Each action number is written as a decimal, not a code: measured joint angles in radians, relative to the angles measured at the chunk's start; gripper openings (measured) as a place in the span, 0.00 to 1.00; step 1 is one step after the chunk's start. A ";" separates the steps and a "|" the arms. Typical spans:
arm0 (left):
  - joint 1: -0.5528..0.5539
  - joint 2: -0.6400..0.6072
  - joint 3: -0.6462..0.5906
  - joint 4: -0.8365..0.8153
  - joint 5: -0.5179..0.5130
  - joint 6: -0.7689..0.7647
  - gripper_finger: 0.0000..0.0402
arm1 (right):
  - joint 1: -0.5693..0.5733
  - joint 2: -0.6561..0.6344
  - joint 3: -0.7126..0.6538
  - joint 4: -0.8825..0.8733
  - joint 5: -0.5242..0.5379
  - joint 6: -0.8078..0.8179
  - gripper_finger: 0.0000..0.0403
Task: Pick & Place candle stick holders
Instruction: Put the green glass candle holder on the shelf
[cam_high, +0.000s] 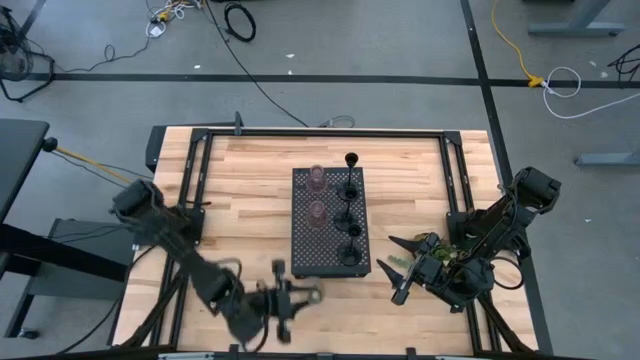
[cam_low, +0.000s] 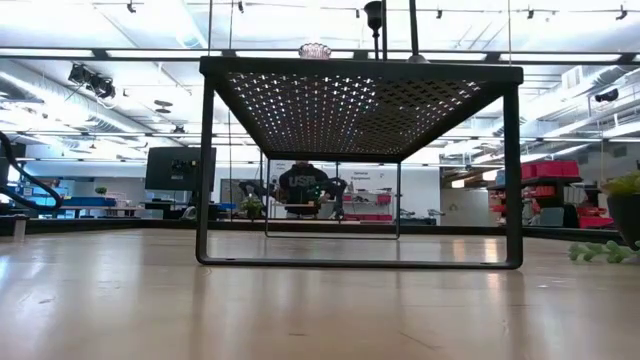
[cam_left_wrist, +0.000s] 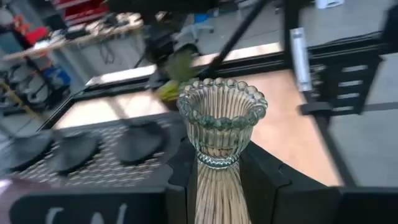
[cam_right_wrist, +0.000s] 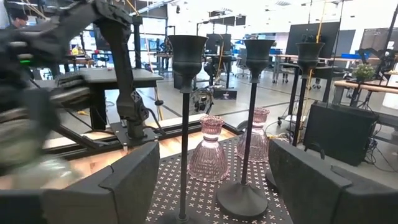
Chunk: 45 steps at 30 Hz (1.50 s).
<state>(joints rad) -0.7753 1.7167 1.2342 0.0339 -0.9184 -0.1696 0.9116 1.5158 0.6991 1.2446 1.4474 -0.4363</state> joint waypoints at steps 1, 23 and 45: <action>0.018 -0.023 -0.021 -0.001 0.011 -0.001 0.22 | 0.000 0.000 0.000 0.001 -0.002 0.006 0.74; 0.353 -0.154 -0.195 0.041 0.314 -0.114 0.22 | 0.000 0.000 0.000 0.000 -0.008 -0.010 0.74; 0.344 -0.154 -0.195 0.013 0.295 -0.153 0.38 | 0.000 0.000 0.000 0.000 -0.007 -0.010 0.74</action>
<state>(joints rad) -0.4313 1.5623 1.0396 0.0466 -0.6239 -0.3225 0.9115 1.5154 0.6991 1.2449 1.4403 -0.4458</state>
